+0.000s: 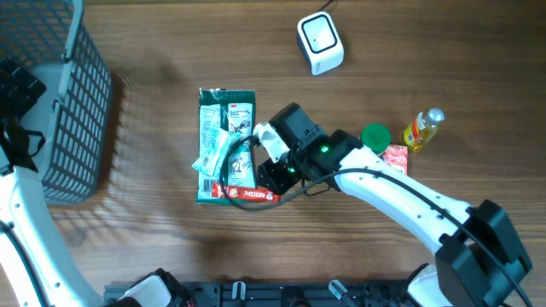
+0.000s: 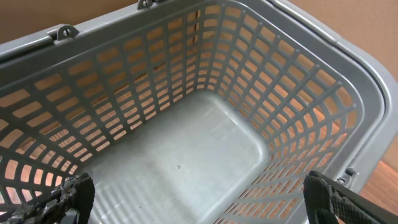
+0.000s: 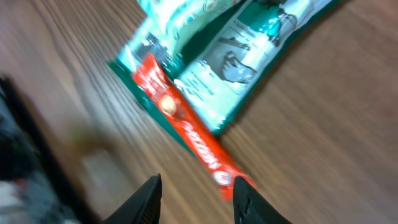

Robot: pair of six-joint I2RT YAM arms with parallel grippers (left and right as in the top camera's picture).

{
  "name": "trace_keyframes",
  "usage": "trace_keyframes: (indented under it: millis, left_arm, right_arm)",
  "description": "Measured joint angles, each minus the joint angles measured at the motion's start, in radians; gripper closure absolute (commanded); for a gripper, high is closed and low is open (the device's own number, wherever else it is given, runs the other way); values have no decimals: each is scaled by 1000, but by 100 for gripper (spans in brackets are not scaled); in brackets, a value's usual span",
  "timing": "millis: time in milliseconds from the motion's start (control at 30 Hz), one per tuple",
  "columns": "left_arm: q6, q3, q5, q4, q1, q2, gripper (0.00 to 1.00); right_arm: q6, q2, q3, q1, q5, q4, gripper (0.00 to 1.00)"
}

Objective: Scan the item barcode

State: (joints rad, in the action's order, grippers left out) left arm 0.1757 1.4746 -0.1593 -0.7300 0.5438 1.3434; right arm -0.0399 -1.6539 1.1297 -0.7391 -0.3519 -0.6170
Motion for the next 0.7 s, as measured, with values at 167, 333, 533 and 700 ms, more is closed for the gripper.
trace_keyframes:
  millis: [167, 333, 533, 700]
  left_arm:
    - [0, 0, 0, 0, 0, 0, 0]
    - [0, 0, 0, 0, 0, 0, 0]
    - [0, 0, 0, 0, 0, 0, 0]
    - [0, 0, 0, 0, 0, 0, 0]
  right_arm:
    - [168, -2, 0, 0, 57, 40, 75]
    - [273, -2, -2, 0, 53, 32, 69]
    - [428, -19, -47, -14, 47, 33, 63]
    - [542, -59, -55, -99, 88, 53, 60]
